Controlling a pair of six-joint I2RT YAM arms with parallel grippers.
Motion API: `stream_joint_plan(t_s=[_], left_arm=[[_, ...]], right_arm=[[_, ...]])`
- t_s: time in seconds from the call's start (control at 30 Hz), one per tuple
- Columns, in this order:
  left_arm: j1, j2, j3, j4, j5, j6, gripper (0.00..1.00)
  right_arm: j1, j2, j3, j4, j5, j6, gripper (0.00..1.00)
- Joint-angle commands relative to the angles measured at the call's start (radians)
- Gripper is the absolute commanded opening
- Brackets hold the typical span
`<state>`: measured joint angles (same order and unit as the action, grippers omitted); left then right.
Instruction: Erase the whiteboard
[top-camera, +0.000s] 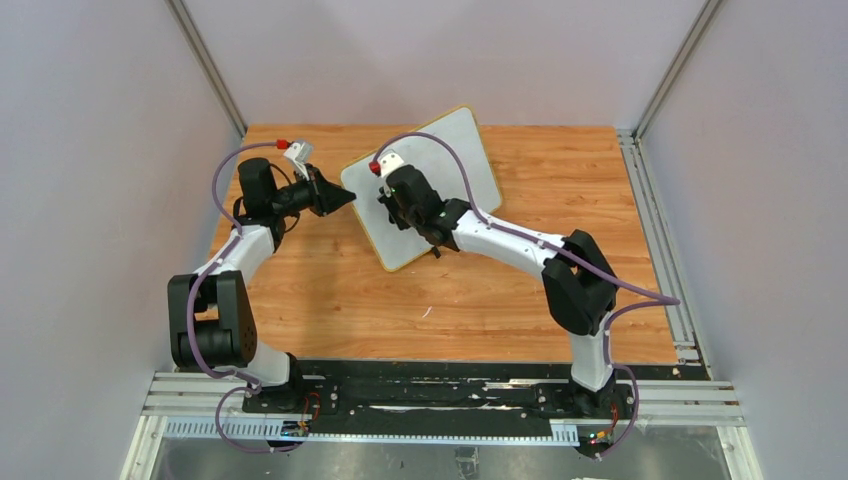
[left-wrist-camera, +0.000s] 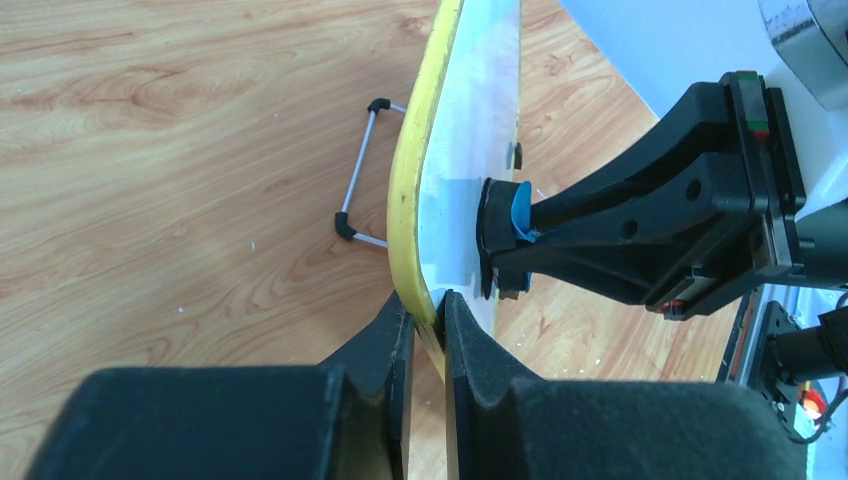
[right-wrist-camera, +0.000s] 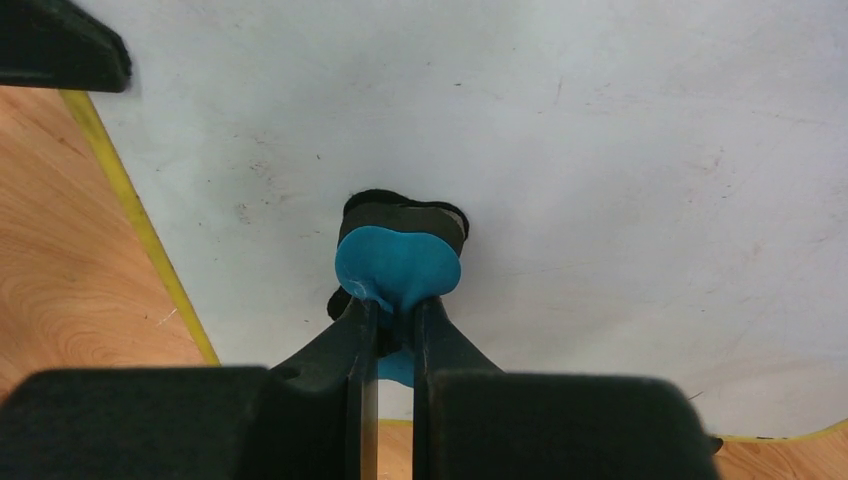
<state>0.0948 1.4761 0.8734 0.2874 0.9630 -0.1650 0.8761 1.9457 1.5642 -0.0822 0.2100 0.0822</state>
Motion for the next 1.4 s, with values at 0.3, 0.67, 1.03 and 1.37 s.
stream_joint_plan(t_s=[0.3, 0.67, 1.03, 1.37], left_arm=[[-0.005, -0.015, 0.010, -0.002, -0.012, 0.081, 0.00], [-0.004, -0.015, 0.013, -0.003, -0.013, 0.081, 0.00], [-0.005, -0.007, 0.014, -0.004, -0.014, 0.082, 0.00], [-0.006, -0.016, 0.012, -0.004, -0.014, 0.079, 0.00]], right_arm=[[-0.062, 0.004, -0.004, -0.022, 0.026, -0.012, 0.01], [-0.165, -0.065, -0.086, -0.002, 0.025, -0.018, 0.01], [-0.061, 0.001, 0.003, 0.001, -0.046, 0.027, 0.01], [0.047, 0.138, 0.202, -0.053, -0.061, 0.013, 0.01]])
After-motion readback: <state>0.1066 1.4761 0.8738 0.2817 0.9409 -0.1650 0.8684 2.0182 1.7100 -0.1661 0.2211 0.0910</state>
